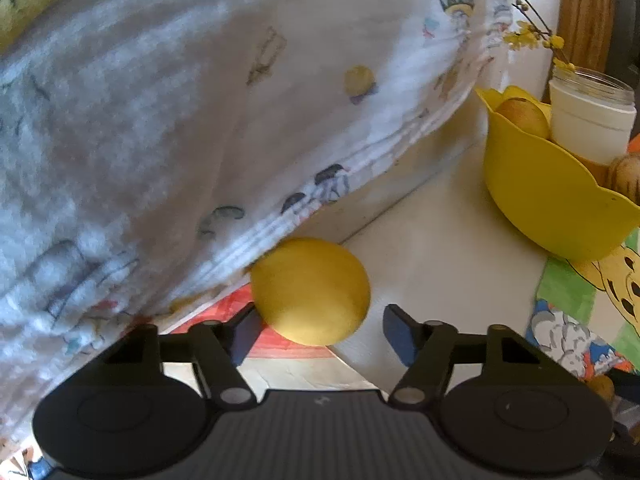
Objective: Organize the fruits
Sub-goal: 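Close left tool on the yellow lemon while right tool grasps the small brown nut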
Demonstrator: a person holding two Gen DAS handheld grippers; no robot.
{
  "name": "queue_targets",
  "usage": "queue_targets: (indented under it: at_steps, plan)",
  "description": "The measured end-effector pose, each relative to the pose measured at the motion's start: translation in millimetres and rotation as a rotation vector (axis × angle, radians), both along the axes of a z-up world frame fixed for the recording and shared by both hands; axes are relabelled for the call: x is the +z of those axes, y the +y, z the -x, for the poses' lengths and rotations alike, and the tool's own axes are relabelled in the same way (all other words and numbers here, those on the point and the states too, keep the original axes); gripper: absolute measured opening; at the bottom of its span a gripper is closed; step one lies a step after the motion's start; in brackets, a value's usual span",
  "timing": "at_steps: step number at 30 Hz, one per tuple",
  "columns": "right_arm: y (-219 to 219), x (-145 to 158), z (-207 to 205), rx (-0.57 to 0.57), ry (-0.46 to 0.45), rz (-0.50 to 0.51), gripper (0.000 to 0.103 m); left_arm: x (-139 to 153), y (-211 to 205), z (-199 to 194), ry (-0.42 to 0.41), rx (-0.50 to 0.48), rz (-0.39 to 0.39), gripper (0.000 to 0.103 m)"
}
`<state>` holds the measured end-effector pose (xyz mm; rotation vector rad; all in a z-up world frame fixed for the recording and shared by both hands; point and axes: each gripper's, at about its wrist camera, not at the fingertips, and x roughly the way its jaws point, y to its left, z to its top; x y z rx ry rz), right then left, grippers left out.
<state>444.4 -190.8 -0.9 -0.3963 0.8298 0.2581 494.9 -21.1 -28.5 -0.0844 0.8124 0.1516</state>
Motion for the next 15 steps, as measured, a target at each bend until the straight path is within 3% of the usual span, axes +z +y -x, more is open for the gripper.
queue_targets:
  at_steps: [1, 7, 15]
  plan:
    - [-1, 0, -1, 0.0, 0.001, -0.002, 0.032, -1, 0, 2, -0.002, 0.007, -0.005, 0.062]
    - [-1, 0, 0, 0.001, -0.001, -0.005, 0.031, 1, -3, 3, -0.006, 0.015, 0.0, 0.06]
    - [-3, 3, 0, 0.025, 0.005, -0.031, 0.031, 1, -13, 12, 0.005, -0.051, 0.004, 0.059]
